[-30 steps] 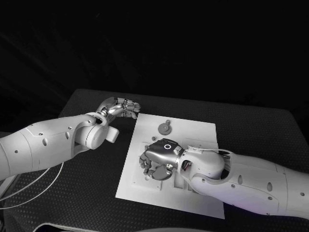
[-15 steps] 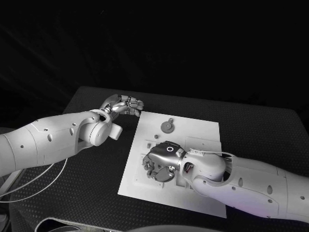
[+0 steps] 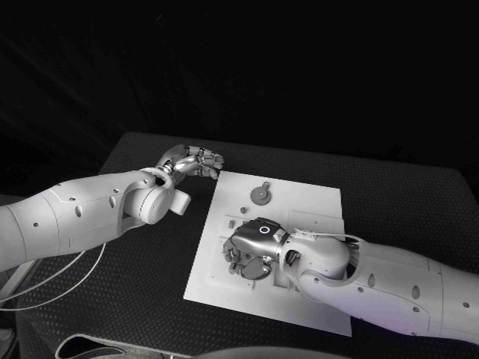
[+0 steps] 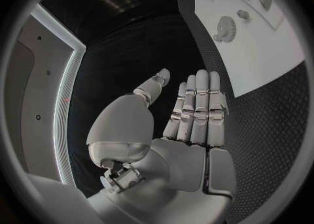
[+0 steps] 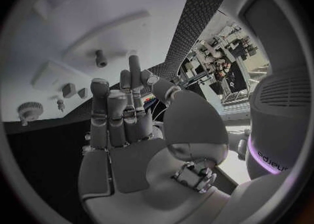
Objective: Assemble the parts on the task board
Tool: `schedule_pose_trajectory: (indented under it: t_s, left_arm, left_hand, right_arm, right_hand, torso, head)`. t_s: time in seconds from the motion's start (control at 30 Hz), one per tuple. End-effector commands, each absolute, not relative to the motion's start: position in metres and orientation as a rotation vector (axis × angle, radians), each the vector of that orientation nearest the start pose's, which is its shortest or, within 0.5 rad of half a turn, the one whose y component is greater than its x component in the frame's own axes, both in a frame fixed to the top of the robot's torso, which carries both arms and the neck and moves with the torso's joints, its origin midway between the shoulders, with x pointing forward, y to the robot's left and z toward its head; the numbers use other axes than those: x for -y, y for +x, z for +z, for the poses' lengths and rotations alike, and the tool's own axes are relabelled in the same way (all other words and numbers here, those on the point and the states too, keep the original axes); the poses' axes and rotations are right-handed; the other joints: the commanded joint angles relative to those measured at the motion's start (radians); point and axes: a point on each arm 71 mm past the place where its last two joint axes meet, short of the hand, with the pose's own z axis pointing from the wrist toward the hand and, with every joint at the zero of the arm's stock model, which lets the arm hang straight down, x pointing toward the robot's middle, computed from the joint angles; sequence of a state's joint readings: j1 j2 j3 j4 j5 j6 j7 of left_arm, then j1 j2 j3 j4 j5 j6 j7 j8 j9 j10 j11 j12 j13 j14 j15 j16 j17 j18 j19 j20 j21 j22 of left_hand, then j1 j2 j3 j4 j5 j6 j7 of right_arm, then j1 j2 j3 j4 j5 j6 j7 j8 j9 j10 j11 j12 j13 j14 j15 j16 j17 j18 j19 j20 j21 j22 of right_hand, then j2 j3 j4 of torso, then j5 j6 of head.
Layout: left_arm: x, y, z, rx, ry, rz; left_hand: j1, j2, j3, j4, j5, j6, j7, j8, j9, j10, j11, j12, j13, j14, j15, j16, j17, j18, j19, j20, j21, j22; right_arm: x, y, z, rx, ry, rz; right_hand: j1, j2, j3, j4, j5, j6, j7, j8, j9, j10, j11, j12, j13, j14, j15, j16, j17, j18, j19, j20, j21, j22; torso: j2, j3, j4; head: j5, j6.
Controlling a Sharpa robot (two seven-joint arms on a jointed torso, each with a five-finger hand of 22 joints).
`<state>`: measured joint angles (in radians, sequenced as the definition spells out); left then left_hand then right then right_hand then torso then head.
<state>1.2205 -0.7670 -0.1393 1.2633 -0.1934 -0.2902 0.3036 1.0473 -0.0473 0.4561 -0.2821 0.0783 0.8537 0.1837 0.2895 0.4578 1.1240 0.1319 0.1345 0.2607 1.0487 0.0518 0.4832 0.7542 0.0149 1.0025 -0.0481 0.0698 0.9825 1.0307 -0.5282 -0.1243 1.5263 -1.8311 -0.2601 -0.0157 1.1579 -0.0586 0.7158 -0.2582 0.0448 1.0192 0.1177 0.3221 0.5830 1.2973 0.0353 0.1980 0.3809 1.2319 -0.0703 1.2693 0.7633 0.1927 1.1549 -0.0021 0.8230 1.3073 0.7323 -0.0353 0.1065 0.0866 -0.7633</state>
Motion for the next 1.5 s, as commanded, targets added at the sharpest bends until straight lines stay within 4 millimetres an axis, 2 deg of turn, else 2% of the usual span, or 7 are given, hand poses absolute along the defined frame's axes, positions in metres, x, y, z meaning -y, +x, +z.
schedule_pose_trajectory:
  t_s: [0.03, 1.5]
  left_arm:
    - [-0.248, 0.524, -0.219, -1.563, -0.961, -1.258]
    - [-0.248, 0.523, -0.219, -1.565, -0.962, -1.259]
  left_hand:
    - [-0.005, 0.002, -0.006, -0.003, -0.003, 0.0, 0.0, 0.004, -0.001, -0.007, -0.003, -0.006, -0.001, -0.002, 0.0, -0.006, 0.001, -0.009, -0.007, 0.001, -0.001, -0.001]
    - [-0.004, 0.002, -0.005, -0.004, -0.002, 0.0, 0.0, 0.005, -0.002, -0.007, -0.003, -0.006, -0.001, -0.002, 0.0, -0.007, 0.002, -0.009, -0.007, 0.001, -0.001, -0.002]
  right_arm:
    - [0.03, 0.391, -0.274, -1.643, -0.767, 0.919]
    - [0.026, 0.391, -0.286, -1.673, -0.802, 0.895]
  right_hand:
    - [0.012, 0.011, 0.084, -0.031, 0.004, -0.003, -0.004, 0.002, 0.002, 0.019, -0.01, 0.002, 0.018, 0.005, -0.015, 0.0, 0.001, 0.069, 0.004, -0.014, 0.005, 0.018]
    - [0.009, 0.011, 0.085, -0.032, 0.004, -0.005, -0.003, 0.001, 0.004, 0.017, -0.009, -0.001, 0.02, 0.004, -0.014, -0.001, 0.001, 0.069, 0.002, -0.014, 0.005, 0.018]
  torso:
    - [0.0, -0.0005, 0.0004]
    - [0.0, -0.0002, -0.0002]
  head:
    - [0.001, -0.001]
    - [0.003, -0.002]
